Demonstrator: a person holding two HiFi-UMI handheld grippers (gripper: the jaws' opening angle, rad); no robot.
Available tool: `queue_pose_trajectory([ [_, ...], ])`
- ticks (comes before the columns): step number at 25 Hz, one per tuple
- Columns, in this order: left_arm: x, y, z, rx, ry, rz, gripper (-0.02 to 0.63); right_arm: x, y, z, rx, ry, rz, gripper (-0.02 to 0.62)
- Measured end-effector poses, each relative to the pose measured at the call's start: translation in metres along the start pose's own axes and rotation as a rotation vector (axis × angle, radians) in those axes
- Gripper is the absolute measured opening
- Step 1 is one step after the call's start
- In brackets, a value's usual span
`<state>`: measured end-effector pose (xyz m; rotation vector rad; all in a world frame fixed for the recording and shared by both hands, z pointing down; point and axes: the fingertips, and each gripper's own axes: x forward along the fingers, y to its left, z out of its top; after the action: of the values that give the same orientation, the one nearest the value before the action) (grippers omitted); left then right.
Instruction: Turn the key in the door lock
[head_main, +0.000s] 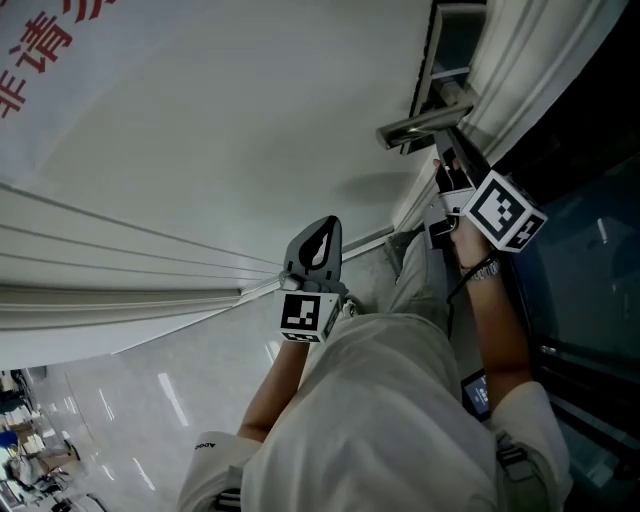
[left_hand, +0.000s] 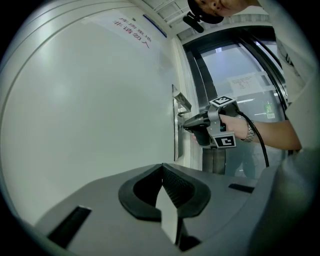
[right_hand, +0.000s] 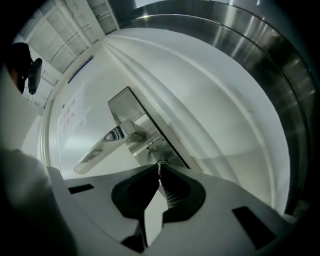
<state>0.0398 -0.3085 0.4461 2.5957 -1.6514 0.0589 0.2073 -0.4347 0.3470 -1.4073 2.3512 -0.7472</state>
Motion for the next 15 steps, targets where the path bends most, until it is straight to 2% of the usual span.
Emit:
queue_pose_trajectory([
  [6,0.0021,-0.0010,-0.0026,-0.005,0.005,-0.007,0.009,0.0003,-0.0031,-0.0010,0.292,-0.019,0.044,0.012],
  [15,0.0043,-0.0022,-0.0043,-0.007,0.007,-0.013,0.009,-0.0003,-0.0083,-0.0022,0.494,-0.016,0.067,0.018],
])
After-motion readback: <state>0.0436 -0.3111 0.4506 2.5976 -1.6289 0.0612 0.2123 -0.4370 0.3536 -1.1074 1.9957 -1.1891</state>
